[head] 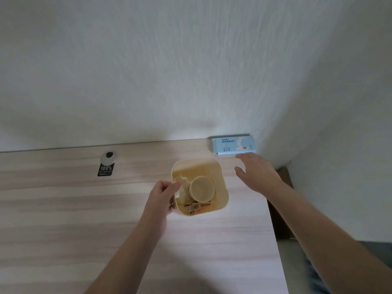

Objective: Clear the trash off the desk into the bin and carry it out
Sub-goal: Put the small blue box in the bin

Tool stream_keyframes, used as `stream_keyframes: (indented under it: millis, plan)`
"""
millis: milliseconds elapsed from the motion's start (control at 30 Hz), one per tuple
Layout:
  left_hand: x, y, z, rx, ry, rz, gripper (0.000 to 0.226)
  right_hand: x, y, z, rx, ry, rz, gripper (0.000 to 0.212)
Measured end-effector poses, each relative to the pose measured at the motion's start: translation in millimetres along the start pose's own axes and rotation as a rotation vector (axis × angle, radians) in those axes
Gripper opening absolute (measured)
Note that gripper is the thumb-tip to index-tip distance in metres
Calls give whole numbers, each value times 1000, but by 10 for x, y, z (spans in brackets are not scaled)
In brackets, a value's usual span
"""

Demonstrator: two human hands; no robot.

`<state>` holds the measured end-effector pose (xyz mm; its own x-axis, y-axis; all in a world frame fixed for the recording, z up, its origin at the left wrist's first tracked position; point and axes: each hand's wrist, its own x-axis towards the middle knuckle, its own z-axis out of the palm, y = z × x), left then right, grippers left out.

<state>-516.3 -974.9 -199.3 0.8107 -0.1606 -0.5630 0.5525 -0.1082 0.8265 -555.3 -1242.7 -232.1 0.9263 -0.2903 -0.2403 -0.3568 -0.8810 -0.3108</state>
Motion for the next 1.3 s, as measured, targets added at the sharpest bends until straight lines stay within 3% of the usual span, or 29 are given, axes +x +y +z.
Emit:
stream_keyframes:
  millis: [333, 633, 867, 967, 1167, 1233, 1300]
  plan:
    - [376, 137, 91, 3, -3, -13, 21, 1069, 221, 346, -167, -124, 37, 65]
    - [523, 35, 94, -21, 54, -17, 19, 1257, 473, 713, -270, -178, 47, 80]
    - [493, -48, 91, -21, 50, -26, 18, 1014, 439, 856, -307, 1, -31, 89]
    - [466, -90, 68, -4, 47, -32, 18, 999, 405, 911, -272, -1, -51, 98]
    - [350, -111, -3, -14, 52, -48, 18, 993, 270, 916, -252, 6, -104, 68]
    - [314, -114, -24, -17, 48, -53, 17, 903, 277, 898, -280, 34, -59, 64]
    - [277, -114, -52, -21, 42, -45, 18, 787, 277, 827, -157, 77, 22, 63]
